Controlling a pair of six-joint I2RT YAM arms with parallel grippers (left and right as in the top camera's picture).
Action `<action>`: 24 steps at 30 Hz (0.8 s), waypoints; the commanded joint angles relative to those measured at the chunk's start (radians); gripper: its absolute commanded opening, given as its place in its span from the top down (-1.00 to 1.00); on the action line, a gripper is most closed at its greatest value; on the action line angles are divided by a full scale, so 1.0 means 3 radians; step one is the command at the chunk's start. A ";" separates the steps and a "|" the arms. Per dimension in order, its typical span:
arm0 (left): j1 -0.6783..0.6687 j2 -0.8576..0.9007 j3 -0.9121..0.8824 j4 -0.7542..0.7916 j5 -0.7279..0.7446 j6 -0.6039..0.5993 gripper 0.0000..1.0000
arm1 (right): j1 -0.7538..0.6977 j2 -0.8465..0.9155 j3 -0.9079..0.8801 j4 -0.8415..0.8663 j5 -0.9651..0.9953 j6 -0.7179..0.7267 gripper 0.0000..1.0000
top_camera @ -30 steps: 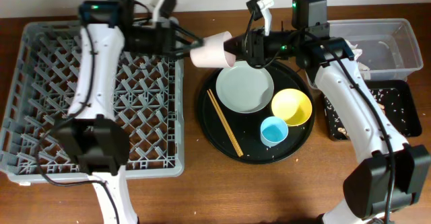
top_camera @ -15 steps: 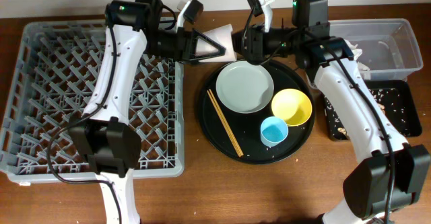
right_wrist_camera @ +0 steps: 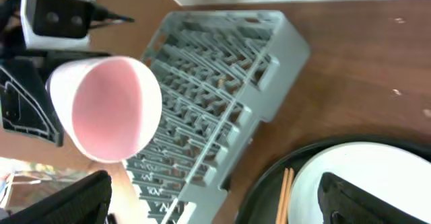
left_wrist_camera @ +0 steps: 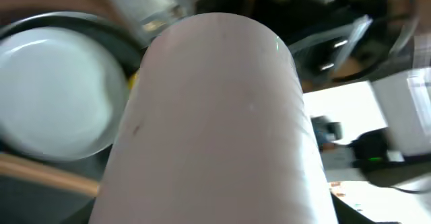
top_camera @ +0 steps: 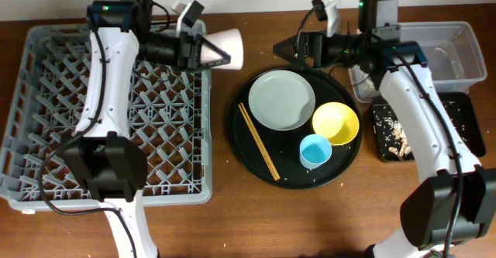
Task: Sort waste into correct bins and load items into the dishwasher rack
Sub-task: 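Hand the pink cup to the left gripper and place it in the rack, then grasp the blue cup with the right gripper and pass it left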
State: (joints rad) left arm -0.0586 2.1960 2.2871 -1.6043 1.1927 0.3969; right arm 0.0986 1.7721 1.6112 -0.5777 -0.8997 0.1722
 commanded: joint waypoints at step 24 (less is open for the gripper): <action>-0.0281 -0.0001 -0.0696 0.0636 -0.3833 -0.1386 0.12 | -0.0003 -0.0045 0.0047 -0.1021 0.1485 -0.0036 -0.97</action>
State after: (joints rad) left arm -0.1436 2.1994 2.0953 -1.4120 0.0696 -0.0055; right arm 0.0978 1.7702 1.6146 -0.8829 -0.4679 0.1719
